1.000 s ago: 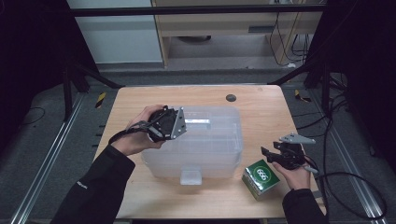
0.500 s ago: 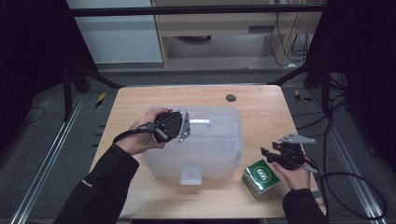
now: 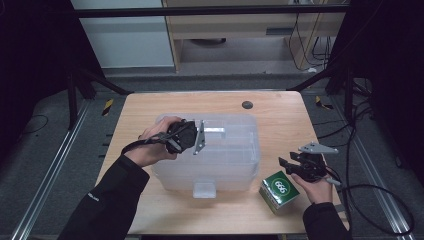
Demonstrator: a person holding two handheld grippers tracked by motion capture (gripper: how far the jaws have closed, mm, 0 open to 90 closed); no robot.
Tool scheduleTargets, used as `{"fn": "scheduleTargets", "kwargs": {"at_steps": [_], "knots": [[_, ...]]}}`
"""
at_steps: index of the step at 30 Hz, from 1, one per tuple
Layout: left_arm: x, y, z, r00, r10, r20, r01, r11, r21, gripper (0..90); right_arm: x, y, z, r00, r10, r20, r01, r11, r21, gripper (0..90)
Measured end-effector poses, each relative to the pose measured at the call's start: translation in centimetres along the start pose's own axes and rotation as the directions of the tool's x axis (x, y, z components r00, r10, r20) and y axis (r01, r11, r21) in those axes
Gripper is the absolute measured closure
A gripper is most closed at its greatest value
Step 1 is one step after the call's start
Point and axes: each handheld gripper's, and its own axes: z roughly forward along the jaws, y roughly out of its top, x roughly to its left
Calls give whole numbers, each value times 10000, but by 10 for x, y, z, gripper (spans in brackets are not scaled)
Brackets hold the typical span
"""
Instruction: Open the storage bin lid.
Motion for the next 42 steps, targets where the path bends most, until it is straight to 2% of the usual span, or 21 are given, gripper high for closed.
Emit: {"fn": "scheduleTargets", "kwargs": {"at_steps": [7, 9, 13, 19, 28, 40, 42], "knots": [[-1, 1, -1, 10000, 28, -86, -28, 10000, 66, 732, 8, 5, -8, 9992, -372, -163, 370, 9992, -120, 591], [-1, 1, -1, 10000, 15, -66, -14, 10000, 95, 731, 12, 7, -12, 9982, -444, -411, 437, 9989, -175, 660], [-1, 1, -1, 10000, 11, -82, -11, 10000, 65, 732, 14, 9, -15, 9972, -529, -520, 520, 9985, -174, 729], [1, 1, -2, 10000, -65, 42, 64, 10000, 73, 731, 18, 13, -22, 9931, -635, -985, 609, 9977, -288, 891], [2, 0, -2, 9999, -104, 76, 104, 9999, 8, 730, 20, 13, -23, 9906, -533, -1258, 510, 9985, -217, 900], [6, -1, -1, 9996, -295, 38, 296, 9994, -154, 728, 32, 17, -23, 9833, -833, -1618, 802, 9965, -256, 900], [9, -2, -1, 9991, -432, 39, 432, 9988, -224, 726, 34, 17, -23, 9818, -879, -1686, 845, 9961, -269, 900]]}}
